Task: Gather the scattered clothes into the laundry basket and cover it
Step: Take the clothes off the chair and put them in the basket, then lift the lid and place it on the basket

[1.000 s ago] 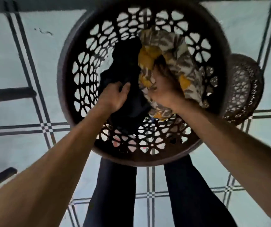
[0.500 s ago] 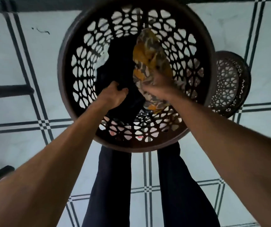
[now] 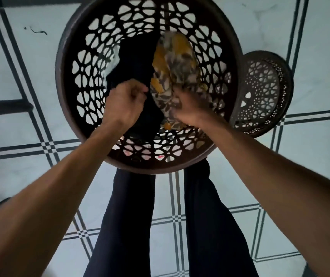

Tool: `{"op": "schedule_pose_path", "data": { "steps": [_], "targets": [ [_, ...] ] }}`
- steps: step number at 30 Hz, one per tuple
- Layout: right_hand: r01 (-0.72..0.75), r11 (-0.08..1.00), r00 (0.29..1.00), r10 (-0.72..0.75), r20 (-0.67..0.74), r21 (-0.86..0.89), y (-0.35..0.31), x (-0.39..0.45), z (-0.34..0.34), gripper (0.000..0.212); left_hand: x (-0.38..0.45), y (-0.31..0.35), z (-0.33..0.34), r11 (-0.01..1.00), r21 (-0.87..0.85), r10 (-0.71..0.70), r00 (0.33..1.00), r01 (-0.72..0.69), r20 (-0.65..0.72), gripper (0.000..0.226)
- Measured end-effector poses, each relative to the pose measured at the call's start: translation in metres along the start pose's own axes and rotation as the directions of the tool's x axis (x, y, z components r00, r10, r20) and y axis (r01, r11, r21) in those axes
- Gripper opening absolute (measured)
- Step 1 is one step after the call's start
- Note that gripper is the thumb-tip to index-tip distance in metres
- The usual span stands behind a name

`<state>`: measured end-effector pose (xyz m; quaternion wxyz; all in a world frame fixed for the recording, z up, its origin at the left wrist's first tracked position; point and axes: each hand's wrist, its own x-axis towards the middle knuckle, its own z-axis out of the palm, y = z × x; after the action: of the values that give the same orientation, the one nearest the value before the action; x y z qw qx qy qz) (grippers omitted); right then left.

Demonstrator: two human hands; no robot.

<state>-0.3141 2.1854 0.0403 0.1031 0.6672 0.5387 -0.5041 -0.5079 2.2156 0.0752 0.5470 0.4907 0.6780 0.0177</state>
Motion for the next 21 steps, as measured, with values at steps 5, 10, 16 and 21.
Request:
{"op": "schedule_pose_path", "data": {
  "steps": [5, 10, 16, 21],
  "targets": [
    [0.324, 0.925, 0.561, -0.02, -0.828, 0.197, -0.002, -0.055, -0.075, 0.034, -0.025, 0.058, 0.027, 0.978, -0.161, 0.104, 0.978, -0.134, -0.182, 0.028],
    [0.174, 0.877, 0.454, 0.332, -0.827, 0.447, 0.089, -0.116, -0.077, 0.028, -0.078, 0.126, 0.11, 0.959, -0.091, 0.252, 0.955, -0.268, -0.156, 0.026],
    [-0.17, 0.925, 0.815, 0.326, -0.48, 0.339, 0.239, -0.112, 0.017, 0.021, -0.093, 0.109, 0.261, 0.999, 0.04, -0.003, 0.965, -0.007, 0.264, 0.019],
    [-0.163, 0.986, 0.916, 0.159, -0.367, 0.02, 0.315, -0.037, 0.085, 0.061, -0.018, 0.002, 0.366, 0.934, -0.078, -0.331, 0.928, 0.348, 0.172, 0.037]
  ]
}}
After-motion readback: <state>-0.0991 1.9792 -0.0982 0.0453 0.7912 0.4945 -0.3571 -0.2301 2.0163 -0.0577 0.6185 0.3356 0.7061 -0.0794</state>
